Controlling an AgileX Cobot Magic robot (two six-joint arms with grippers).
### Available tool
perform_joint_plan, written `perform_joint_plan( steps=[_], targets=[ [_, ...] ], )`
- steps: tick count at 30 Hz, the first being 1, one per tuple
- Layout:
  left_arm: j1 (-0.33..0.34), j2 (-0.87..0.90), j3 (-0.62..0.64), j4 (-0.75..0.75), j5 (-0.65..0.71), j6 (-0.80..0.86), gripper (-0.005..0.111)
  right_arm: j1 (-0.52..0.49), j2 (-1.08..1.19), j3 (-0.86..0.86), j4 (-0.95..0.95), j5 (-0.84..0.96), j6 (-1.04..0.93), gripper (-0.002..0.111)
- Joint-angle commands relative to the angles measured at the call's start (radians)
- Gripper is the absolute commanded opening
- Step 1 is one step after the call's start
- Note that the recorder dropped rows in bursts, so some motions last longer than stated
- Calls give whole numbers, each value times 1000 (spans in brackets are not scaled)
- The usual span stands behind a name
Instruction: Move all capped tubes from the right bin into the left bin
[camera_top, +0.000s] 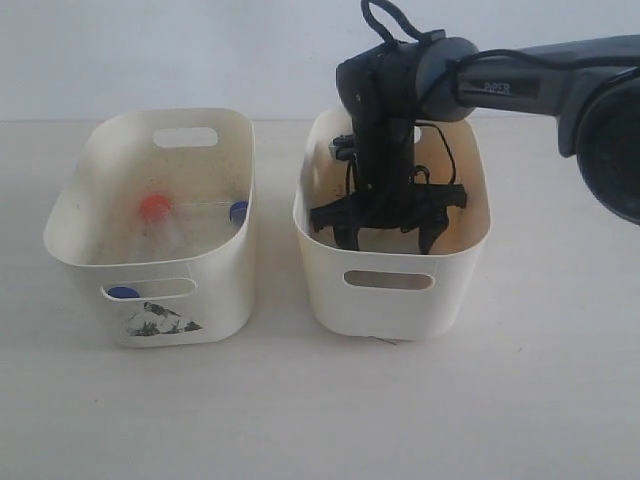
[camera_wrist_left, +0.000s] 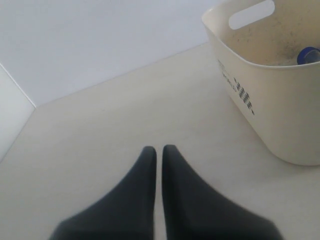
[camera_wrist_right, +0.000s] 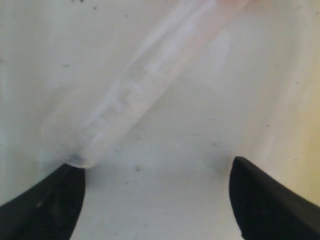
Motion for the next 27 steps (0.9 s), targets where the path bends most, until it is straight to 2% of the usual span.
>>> perform_joint_plan(
  steps=[1, 12, 13, 16, 22, 27],
  targets=[
    [-5, 0, -4, -3, -5, -10, 4, -3, 49, 25, 0, 3, 22, 64],
    [-5, 0, -4, -3, -5, -10, 4, -3, 49, 25, 7, -36, 13, 62],
    [-5, 0, -4, -3, -5, -10, 4, -3, 47, 25, 7, -22, 11, 63],
    [-5, 0, -4, -3, -5, -10, 4, -3, 35, 25, 7, 33, 9, 81],
    [-5, 0, -4, -3, -5, -10, 4, -3, -24, 25, 11, 33, -14, 81],
    [-5, 0, -4, -3, -5, -10, 4, -3, -66, 24, 77, -46, -8, 81]
  ],
)
